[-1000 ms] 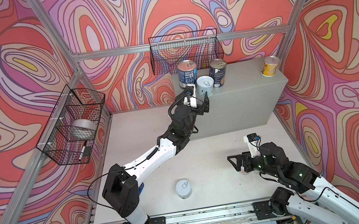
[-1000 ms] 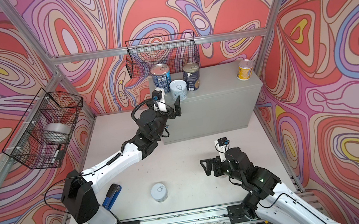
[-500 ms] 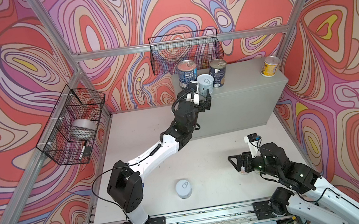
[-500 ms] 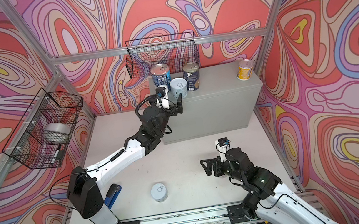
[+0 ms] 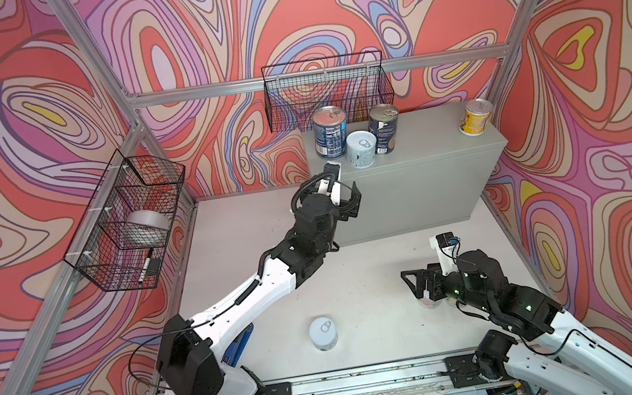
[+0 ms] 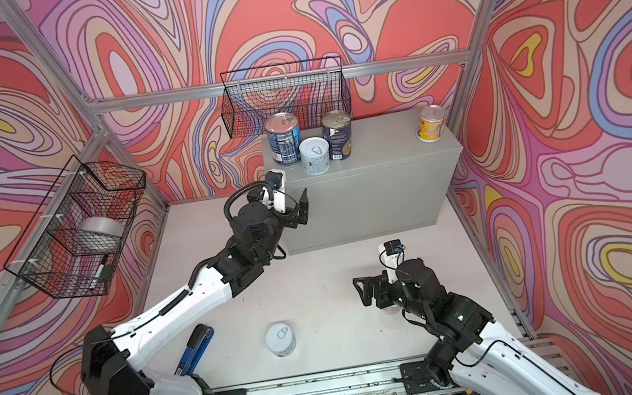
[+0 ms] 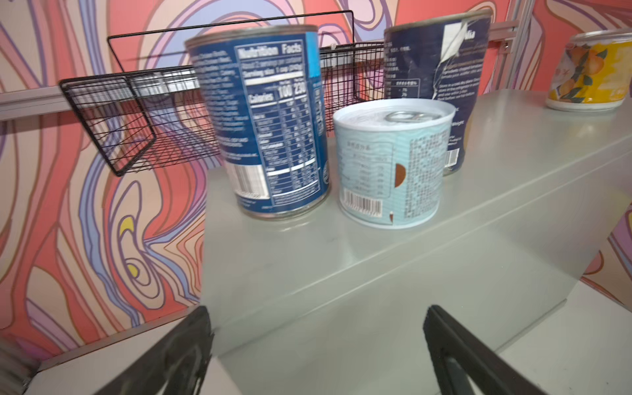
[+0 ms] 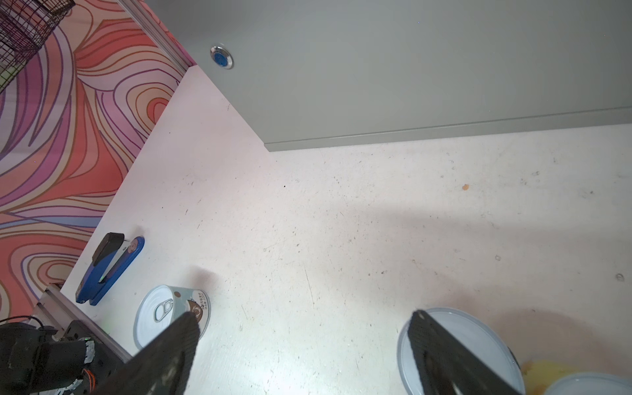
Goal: Place and organize the canned foods onto the counter
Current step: 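Move the left gripper down to the white can with brown print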
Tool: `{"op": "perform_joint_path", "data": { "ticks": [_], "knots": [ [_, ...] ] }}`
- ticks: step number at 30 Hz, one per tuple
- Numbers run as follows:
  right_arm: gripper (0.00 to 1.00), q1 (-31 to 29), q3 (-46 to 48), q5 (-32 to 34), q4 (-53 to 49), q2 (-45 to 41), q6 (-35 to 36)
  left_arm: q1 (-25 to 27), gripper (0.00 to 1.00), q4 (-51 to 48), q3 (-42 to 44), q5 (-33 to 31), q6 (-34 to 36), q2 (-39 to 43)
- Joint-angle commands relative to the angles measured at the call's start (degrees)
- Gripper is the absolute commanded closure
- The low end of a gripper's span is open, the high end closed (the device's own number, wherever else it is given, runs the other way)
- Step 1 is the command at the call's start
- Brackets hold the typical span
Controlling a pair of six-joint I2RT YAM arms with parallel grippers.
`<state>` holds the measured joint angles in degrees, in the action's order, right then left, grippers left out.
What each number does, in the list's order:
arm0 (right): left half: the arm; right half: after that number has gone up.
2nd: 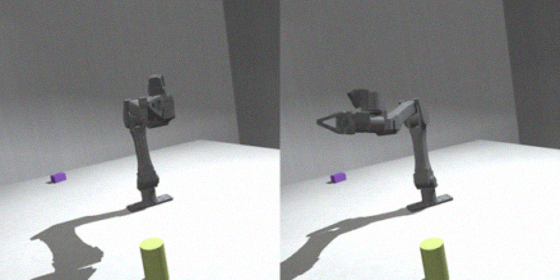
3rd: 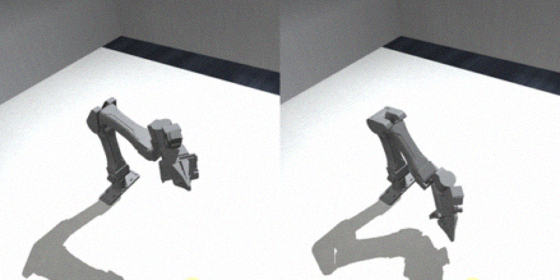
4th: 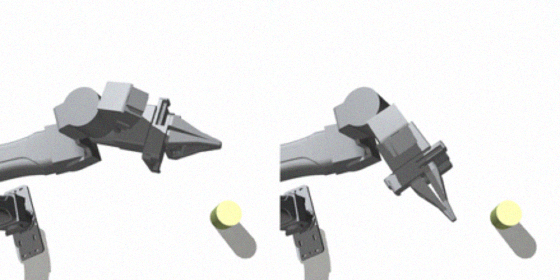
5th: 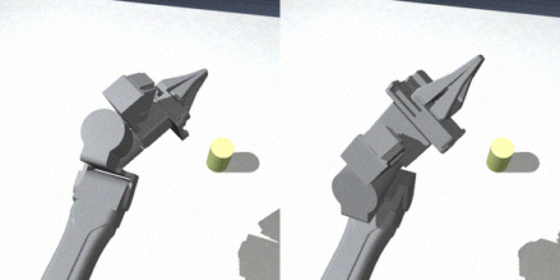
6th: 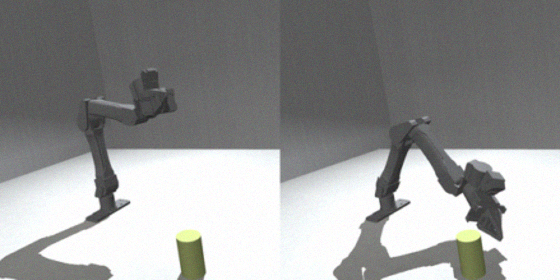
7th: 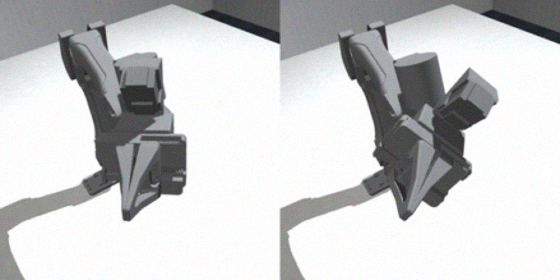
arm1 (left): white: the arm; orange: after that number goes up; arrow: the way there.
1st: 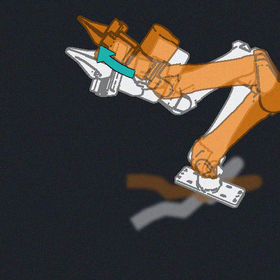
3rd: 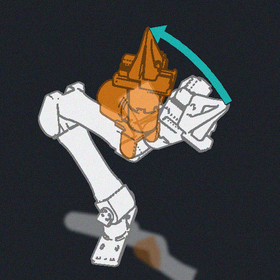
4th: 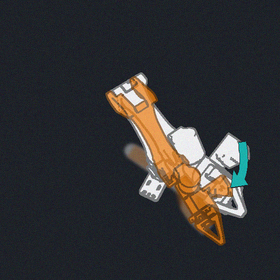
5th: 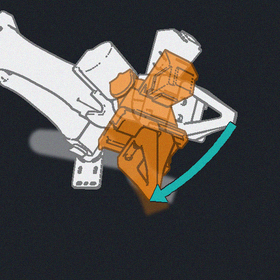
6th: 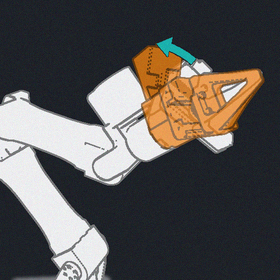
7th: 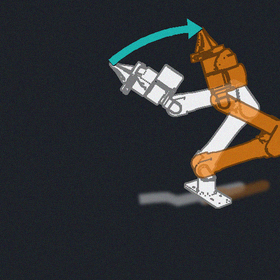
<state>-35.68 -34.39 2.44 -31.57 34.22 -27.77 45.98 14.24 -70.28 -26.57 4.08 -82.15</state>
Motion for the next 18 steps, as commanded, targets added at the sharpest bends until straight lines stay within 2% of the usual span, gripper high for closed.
{"op": "perform_joint_path", "data": {
  "ticks": [1,4,9,15,18],
  "knots": [
    [0.01,0.08,0.21,0.70,6.27,1.21,0.96,0.52,0.00,-6.63,3.94,-4.56,-0.29,4.25],
    [0.01,0.09,0.08,-0.15,10.28,2.89,1.65,0.52,0.00,-16.16,4.12,-6.90,-2.91,7.00],
    [0.02,0.09,-1.61,-0.56,11.66,7.00,2.96,0.47,0.01,-26.30,6.83,-3.54,-10.12,12.90],
    [0.02,0.07,-1.35,-2.15,12.59,7.93,3.04,0.51,0.04,-53.88,0.56,5.74,-18.77,13.46],
    [0.01,0.08,0.05,-2.09,13.14,7.39,2.38,0.52,0.04,-63.72,-1.36,10.57,-22.36,13.17]
  ]
}}
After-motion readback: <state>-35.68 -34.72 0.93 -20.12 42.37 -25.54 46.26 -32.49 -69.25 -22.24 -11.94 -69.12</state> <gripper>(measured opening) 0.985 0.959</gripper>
